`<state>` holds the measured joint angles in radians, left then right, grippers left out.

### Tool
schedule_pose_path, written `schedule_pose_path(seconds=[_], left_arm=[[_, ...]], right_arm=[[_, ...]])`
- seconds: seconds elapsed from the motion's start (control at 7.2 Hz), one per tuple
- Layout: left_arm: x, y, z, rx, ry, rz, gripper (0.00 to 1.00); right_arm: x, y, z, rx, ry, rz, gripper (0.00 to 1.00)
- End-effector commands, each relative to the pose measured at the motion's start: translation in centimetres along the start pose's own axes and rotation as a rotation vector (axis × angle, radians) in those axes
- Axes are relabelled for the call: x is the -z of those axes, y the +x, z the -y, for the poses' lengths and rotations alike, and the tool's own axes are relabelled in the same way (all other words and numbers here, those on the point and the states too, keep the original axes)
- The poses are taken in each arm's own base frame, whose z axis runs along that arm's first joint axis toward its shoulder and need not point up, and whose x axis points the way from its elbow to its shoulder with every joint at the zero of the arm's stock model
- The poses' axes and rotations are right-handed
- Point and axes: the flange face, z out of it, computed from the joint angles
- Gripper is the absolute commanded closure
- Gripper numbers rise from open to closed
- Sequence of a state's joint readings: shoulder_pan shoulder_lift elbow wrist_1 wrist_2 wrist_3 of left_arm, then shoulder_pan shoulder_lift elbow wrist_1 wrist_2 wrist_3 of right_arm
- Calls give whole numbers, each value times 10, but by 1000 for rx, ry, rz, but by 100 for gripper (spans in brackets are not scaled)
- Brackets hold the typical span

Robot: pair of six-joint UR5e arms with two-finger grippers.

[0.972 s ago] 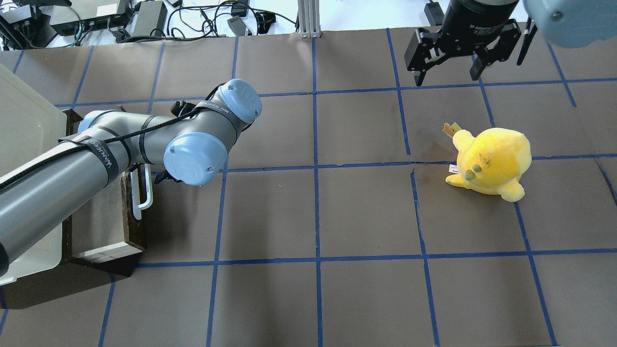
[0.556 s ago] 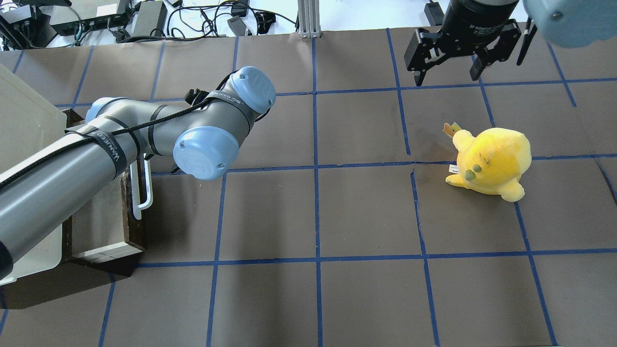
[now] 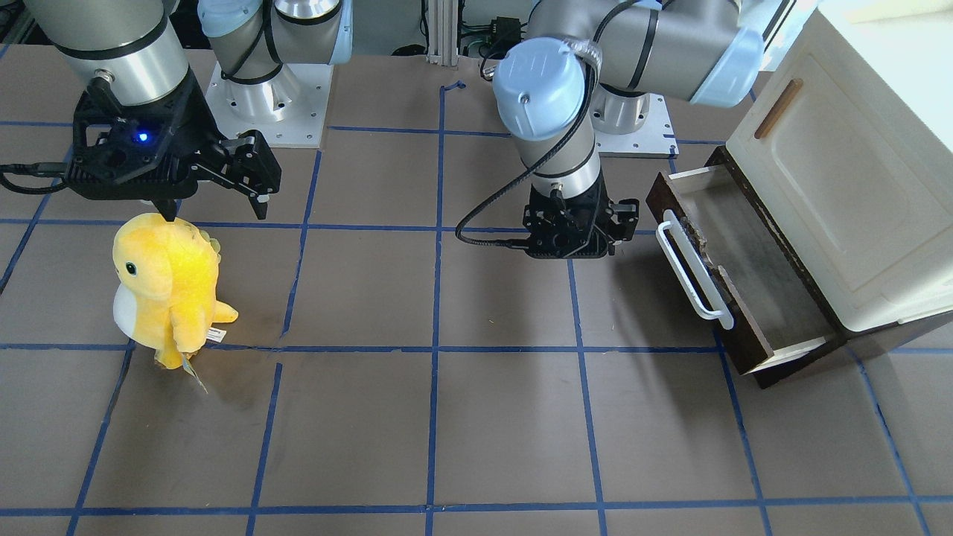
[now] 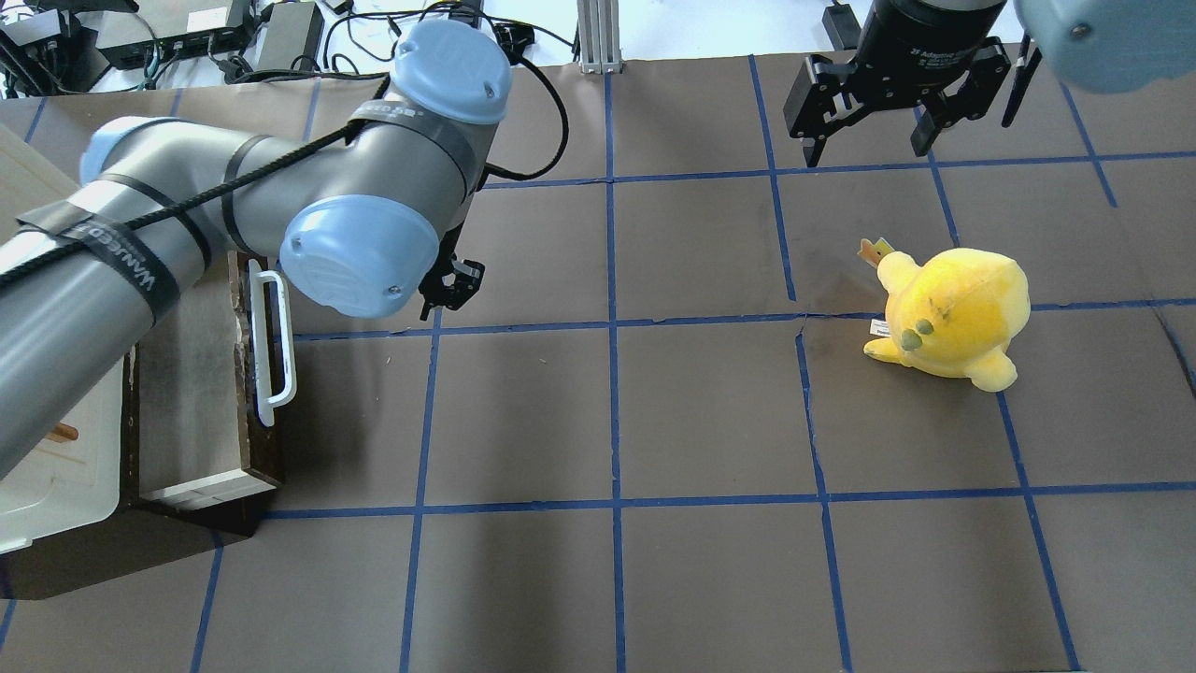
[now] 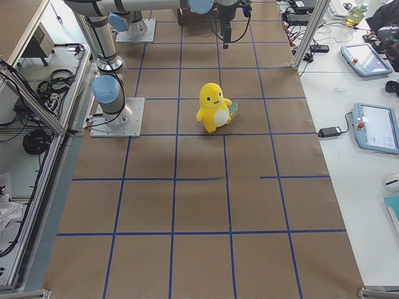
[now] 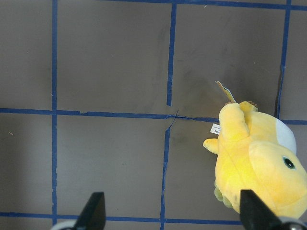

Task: Pull drawer sideways

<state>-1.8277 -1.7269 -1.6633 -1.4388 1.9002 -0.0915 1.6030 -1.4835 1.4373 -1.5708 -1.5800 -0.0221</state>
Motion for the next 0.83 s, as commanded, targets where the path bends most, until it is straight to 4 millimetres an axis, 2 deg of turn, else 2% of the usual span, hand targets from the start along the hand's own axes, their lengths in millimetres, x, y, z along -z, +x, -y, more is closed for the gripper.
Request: schedule_pose_path(seconds=[0.0,0.14,0.28,0.56,0.69], left_arm=[[67,-36,-28,33,-1,-161,36],[90,-64,-35,88,31,-220,36],[97,-89,-36,149,48,-298,36],[113,-108,-50,195,115,-310,36],[118,-116,-46,230,179,-312,36]], right_arm=[[0,0,0,1,0,0,0],[0,0,0,-1,0,0,0],[0,0,0,-1,0,0,0],[0,0,0,-1,0,0,0],[0,0,0,-1,0,0,0]])
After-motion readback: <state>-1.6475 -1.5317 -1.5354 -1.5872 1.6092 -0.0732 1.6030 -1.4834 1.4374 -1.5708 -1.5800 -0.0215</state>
